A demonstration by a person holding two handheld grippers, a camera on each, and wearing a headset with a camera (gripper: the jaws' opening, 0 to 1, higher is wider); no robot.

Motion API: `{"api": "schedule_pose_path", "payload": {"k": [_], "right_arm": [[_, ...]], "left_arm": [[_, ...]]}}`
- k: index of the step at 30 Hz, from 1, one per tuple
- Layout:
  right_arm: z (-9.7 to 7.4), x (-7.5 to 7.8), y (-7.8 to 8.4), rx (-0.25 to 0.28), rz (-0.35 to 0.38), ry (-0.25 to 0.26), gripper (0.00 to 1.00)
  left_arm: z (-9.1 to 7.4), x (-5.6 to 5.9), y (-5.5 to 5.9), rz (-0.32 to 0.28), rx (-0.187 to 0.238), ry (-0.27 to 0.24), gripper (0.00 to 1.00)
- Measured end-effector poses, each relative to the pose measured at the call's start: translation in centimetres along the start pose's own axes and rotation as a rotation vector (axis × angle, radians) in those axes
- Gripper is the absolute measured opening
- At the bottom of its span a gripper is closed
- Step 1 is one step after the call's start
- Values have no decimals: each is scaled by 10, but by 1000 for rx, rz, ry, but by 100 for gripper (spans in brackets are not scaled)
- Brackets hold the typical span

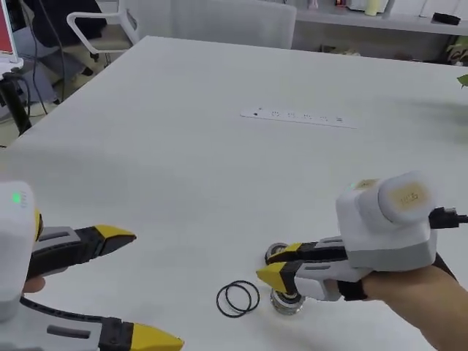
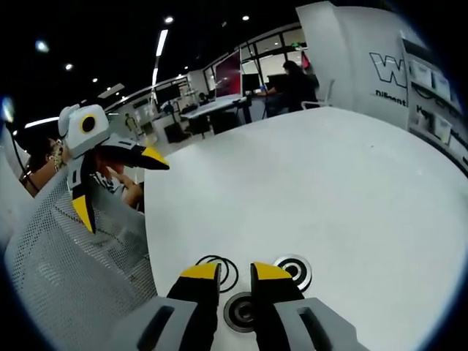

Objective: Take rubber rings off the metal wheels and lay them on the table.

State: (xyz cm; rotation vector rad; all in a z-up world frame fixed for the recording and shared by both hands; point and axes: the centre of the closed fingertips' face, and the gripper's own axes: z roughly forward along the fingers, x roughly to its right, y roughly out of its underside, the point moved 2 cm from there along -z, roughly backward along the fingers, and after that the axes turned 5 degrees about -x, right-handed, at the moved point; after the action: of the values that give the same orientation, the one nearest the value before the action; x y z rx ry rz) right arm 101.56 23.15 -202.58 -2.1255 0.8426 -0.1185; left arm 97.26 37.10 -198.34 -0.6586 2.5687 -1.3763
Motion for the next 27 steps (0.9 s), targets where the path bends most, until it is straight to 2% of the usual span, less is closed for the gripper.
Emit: {"api": "schedule_pose_path", "payload": {"k": [6,10,16,19,22,27], "right_arm": [[-6,5,-5,27,13,6,15],[-12,4,-9,44,16,-3,20],[-24,5,-17,83,21,-10,23],[-29,9,-18,95,26,2,28],[-33,13,-19,109,38,10,29],[-37,20,-17,118,55,22,32]], "left_arm": [[0,-1,1,-2,-4,-8,81],[1,0,2,3,-14,-6,82],[1,1,1,11,-12,-5,83],[0,7,-7,79,5,25,86],[0,10,-11,134,-18,39,86],[-1,14,-27,148,24,66,86]]}}
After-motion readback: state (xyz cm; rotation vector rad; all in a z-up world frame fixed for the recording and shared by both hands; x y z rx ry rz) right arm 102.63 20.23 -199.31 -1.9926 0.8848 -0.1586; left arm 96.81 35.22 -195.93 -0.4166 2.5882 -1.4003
